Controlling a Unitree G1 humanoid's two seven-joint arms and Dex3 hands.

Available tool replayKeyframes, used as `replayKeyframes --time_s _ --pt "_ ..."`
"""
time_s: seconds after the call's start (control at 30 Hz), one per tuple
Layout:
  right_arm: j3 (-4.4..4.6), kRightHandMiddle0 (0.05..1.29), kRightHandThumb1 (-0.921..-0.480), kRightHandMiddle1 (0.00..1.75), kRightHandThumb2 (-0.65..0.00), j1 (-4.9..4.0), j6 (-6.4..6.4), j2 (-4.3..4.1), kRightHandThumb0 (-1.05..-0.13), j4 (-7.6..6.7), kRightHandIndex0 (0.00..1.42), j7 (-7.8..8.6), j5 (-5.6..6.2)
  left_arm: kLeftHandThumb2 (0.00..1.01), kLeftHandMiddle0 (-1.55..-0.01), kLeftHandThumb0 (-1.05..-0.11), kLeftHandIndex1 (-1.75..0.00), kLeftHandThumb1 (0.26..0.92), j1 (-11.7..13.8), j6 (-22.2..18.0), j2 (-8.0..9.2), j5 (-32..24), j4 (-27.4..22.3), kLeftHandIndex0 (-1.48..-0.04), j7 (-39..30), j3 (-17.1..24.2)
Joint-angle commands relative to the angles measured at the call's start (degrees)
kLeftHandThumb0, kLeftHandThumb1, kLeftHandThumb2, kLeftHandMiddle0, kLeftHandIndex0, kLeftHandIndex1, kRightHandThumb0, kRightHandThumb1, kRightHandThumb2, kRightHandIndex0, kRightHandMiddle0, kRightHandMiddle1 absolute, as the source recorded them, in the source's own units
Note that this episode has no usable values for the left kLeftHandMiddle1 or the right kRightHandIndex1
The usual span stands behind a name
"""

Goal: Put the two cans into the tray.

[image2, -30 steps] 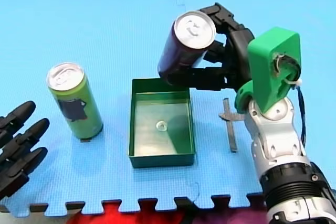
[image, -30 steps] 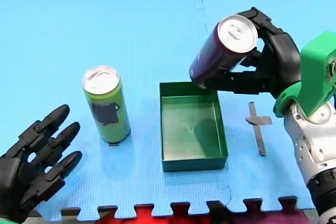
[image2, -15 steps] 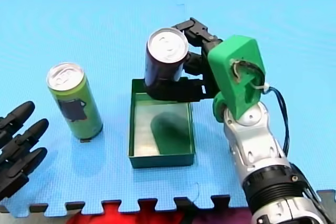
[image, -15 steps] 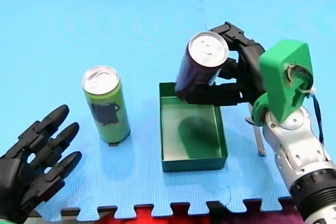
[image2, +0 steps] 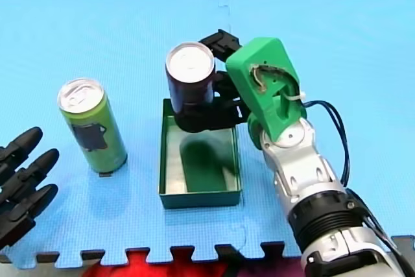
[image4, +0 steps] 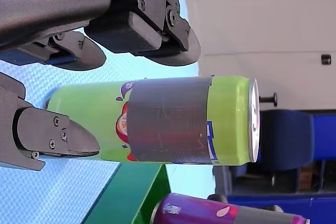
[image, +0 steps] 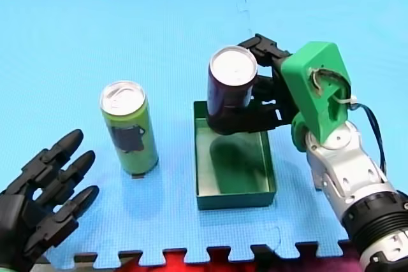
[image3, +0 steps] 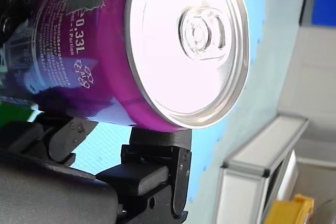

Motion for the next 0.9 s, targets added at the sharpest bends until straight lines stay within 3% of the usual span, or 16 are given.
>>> replayKeyframes --time_s 0.0,0.1,0.27,0.7,0.87 --pt "-0.53 0.58 -0.792 1.75 -0.018 -1.52 -0.99 0.16 -0.162 0.99 0.96 -0.18 0.57 0.14 -0.45 -1.048 0.00 0.921 0.3 0.1 0.00 0.1 -0.6 -0.55 0.2 -0.1" --pt "-0.96 0.58 -0.792 1.75 -0.018 -2.63 -1.37 0.42 -0.161 2.72 0.95 -0.22 0.85 0.15 -0.45 -1.048 0.00 0.921 0.5 -0.1 -0.04 0.2 -0.7 -0.55 0.4 -0.1" --pt "-1.61 0.58 -0.792 1.75 -0.018 -3.63 -1.49 0.66 -0.159 4.59 0.95 0.10 1.31 0.15 -0.45 -1.048 0.00 0.921 0.9 -0.4 -0.06 0.4 -1.3 -0.55 0.8 -0.2" --pt "-3.92 0.56 -0.797 1.75 -0.021 -4.56 -1.69 0.84 -0.161 8.85 0.94 1.32 3.21 0.17 -0.45 -1.048 0.00 0.921 1.8 0.2 0.45 -0.2 -3.0 -0.55 0.7 -0.1" --pt "-4.31 0.56 -0.799 1.75 -0.021 -4.67 -2.81 0.71 -0.164 10.30 0.94 1.94 3.22 0.16 -0.45 -1.048 0.00 0.921 1.9 0.5 0.66 -0.5 -3.1 -0.56 0.5 0.1"
